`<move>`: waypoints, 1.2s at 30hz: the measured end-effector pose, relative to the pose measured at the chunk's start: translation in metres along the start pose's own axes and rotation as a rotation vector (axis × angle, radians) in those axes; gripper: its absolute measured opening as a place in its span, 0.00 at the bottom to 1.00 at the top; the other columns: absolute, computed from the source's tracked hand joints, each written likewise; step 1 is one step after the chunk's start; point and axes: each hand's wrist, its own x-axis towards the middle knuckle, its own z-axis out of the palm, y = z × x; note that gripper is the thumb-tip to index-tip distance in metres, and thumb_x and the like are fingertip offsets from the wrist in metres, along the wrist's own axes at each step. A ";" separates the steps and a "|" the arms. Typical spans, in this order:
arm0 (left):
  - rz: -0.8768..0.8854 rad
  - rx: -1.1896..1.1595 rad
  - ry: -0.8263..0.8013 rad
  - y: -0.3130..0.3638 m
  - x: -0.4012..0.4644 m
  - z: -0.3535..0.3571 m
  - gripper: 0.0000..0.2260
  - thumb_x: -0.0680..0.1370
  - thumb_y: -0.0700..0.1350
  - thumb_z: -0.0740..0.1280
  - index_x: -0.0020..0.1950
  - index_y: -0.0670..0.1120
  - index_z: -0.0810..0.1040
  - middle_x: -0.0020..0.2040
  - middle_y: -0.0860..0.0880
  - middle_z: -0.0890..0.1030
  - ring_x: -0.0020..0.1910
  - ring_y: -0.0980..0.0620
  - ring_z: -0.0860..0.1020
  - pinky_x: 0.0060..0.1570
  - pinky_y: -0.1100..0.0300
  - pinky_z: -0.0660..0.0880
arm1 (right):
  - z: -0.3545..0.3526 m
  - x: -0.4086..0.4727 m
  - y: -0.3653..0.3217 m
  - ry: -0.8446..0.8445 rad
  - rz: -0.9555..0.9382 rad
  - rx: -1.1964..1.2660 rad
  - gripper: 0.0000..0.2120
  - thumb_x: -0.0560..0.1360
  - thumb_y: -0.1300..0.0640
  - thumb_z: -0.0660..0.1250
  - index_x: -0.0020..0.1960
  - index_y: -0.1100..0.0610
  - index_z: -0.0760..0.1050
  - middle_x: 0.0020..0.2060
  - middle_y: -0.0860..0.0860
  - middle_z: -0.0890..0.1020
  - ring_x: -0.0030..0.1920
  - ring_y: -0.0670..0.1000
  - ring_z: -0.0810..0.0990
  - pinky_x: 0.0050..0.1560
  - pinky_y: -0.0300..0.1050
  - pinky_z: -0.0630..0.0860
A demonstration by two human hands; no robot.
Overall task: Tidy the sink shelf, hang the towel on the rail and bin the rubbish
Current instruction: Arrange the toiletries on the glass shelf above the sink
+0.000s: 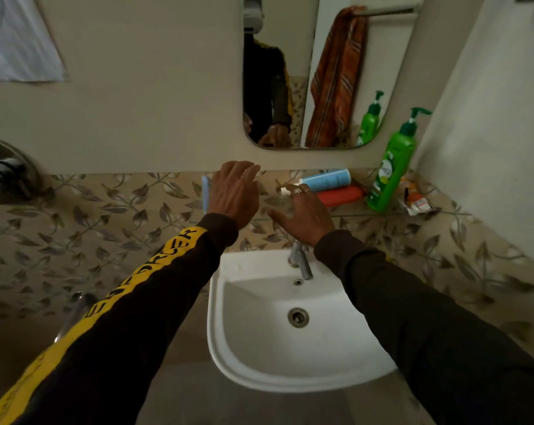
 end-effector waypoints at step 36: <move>-0.252 0.147 -0.208 0.085 -0.027 0.048 0.23 0.80 0.51 0.62 0.72 0.42 0.66 0.70 0.42 0.71 0.68 0.42 0.69 0.66 0.47 0.66 | -0.033 -0.001 0.090 0.000 -0.261 -0.188 0.27 0.81 0.42 0.61 0.73 0.59 0.70 0.64 0.58 0.75 0.63 0.60 0.74 0.63 0.58 0.72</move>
